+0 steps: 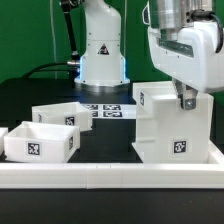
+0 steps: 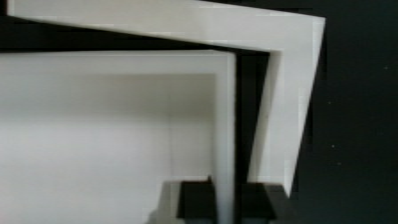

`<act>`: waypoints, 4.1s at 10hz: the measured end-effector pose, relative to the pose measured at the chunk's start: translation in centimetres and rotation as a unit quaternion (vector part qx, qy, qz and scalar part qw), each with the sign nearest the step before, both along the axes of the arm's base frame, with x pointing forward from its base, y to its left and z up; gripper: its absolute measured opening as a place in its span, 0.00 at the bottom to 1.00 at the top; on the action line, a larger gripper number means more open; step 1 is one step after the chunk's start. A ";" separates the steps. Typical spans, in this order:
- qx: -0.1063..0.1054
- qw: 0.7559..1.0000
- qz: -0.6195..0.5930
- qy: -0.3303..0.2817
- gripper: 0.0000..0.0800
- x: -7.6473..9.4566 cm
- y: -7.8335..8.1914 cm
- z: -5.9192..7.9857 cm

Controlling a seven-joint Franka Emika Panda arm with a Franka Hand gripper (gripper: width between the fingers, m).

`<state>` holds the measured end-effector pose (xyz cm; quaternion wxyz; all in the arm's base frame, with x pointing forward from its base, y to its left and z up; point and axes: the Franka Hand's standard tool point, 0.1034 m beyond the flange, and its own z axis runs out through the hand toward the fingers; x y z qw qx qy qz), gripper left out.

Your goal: Assemble drawer

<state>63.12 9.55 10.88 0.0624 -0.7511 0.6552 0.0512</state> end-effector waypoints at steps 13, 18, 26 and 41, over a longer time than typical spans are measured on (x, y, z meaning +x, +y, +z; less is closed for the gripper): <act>-0.004 0.986 0.164 -0.023 0.78 -2.4 0.8 1.9; 0.000 0.953 0.299 -0.044 0.81 -4.6 -2.9 2.4; -0.029 0.872 0.488 -0.034 0.81 -5.5 -9.4 1.7; -0.058 0.783 0.616 -0.061 0.81 -6.0 -15.2 -2.5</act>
Offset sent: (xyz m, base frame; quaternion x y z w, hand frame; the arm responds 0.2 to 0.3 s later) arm 0.0087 0.0136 -0.0019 -0.0098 0.0103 0.0587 0.9982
